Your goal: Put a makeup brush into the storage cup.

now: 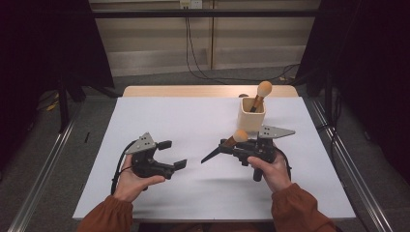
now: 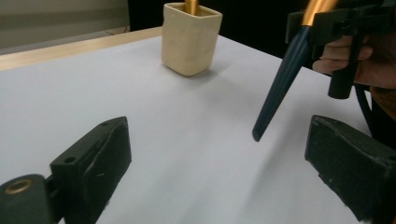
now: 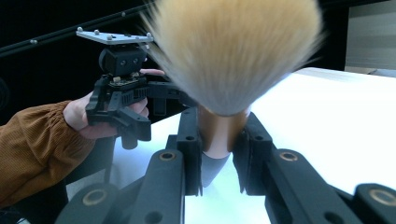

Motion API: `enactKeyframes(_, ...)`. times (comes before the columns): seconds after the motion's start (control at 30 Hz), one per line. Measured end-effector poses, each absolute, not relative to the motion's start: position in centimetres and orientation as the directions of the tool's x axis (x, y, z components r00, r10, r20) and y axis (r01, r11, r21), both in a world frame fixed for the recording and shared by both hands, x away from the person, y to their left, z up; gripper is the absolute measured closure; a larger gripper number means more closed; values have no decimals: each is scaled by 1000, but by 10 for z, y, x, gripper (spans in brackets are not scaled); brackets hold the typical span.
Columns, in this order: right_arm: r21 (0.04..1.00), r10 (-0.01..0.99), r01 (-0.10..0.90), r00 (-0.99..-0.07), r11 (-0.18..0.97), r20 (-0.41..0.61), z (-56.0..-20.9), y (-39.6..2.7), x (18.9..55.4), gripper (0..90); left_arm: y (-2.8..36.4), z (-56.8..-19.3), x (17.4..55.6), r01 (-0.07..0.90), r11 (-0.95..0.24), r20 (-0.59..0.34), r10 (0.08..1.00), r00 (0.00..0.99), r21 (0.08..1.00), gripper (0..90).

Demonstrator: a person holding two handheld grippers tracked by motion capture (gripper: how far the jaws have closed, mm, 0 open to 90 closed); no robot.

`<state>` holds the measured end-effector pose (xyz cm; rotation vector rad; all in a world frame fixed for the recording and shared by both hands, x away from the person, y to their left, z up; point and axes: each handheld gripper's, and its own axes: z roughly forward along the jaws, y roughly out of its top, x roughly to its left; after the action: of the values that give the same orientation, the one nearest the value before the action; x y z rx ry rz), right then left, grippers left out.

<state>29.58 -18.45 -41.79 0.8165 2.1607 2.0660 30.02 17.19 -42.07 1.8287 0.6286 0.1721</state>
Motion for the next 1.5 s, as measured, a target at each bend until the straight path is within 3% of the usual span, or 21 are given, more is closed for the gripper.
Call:
enactKeyframes(0.5,942,442,336,-844,-8,305,-409,-197,300,746,190,-421,292,327,-244,-165,512,843,913,34)
enactKeyframes(1.0,946,485,324,-828,4,281,-395,-212,307,746,213,-419,278,339,-176,-155,639,754,924,32)
enactKeyframes(1.5,949,524,314,-808,-6,271,-384,-228,315,746,240,-424,265,352,-119,-181,682,709,929,39)
